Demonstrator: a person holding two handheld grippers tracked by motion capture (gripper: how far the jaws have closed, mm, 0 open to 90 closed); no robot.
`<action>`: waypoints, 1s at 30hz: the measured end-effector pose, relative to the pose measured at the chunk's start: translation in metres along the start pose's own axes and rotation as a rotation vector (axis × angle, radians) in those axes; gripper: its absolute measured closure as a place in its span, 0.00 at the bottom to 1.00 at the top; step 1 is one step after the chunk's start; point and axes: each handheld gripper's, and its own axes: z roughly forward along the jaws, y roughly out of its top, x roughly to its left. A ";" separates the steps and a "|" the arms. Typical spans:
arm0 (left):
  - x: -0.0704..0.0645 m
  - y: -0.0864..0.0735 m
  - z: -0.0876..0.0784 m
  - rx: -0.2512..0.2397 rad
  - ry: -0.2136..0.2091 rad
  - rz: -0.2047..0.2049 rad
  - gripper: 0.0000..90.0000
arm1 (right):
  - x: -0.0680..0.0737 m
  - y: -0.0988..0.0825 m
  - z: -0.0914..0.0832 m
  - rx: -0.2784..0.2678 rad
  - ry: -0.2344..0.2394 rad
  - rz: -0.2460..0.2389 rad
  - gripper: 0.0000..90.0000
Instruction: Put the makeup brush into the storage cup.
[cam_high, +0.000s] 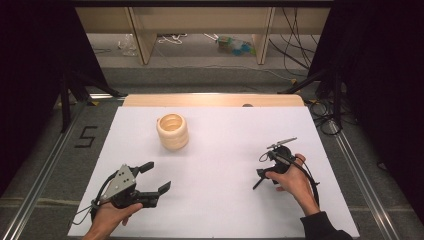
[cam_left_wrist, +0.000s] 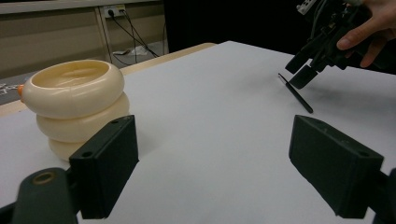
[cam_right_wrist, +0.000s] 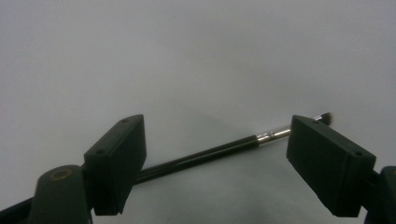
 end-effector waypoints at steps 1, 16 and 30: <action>0.000 0.000 0.000 0.004 0.004 0.000 0.18 | 0.001 0.000 0.000 0.020 -0.002 0.013 0.24; 0.000 0.000 0.000 0.009 0.002 0.003 0.18 | -0.001 0.002 0.008 0.067 -0.016 0.007 0.24; -0.002 -0.001 0.000 0.009 0.001 -0.011 0.18 | -0.002 0.003 0.014 0.116 -0.018 0.018 0.25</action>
